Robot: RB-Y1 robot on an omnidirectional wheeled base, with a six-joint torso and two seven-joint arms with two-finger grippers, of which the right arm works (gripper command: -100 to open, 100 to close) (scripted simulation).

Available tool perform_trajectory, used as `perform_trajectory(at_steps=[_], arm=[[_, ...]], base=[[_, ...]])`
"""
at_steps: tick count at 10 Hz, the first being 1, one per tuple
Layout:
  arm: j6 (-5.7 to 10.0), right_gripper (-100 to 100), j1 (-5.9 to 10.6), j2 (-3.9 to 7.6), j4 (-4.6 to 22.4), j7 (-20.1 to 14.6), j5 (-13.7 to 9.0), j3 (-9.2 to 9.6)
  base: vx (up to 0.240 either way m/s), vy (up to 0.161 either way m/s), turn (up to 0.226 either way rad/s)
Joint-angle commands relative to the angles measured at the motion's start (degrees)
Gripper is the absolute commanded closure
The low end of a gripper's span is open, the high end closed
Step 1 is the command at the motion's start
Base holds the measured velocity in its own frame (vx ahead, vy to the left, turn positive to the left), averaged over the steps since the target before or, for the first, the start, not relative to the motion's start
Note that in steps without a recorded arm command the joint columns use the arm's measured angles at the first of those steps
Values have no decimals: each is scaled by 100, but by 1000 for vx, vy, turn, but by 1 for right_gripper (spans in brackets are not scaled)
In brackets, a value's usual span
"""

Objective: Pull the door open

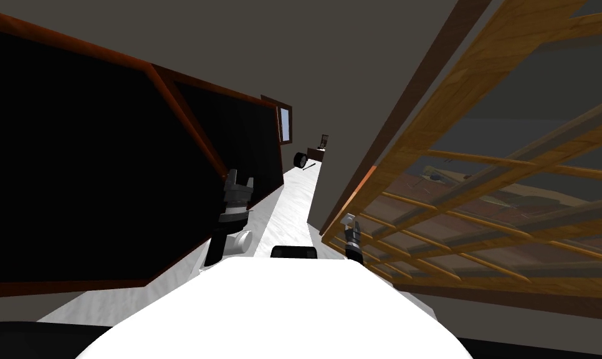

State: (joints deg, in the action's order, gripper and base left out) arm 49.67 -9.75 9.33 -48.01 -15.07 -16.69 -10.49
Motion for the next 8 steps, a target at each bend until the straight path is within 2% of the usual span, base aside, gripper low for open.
perform_trajectory(at_steps=[1, 3, 4, 5, 6, 8], arm=[[-7, -100, 12, -5, -11, -201, -61, 28], [-1, -100, 70, -22, 2, -564, -273, 130], [-1, -100, 70, -22, 2, -662, -273, 130], [3, -100, 101, -32, 9, -861, -386, 184], [3, -100, 101, -32, 9, -896, -386, 184], [10, -100, 165, -51, 24, -1268, -623, 297]], base=[[-42, -2, 14], [-48, 6, 38], [-46, 2, 12], [-52, -2, 20], [-43, 1, 16], [-58, -4, 41]])
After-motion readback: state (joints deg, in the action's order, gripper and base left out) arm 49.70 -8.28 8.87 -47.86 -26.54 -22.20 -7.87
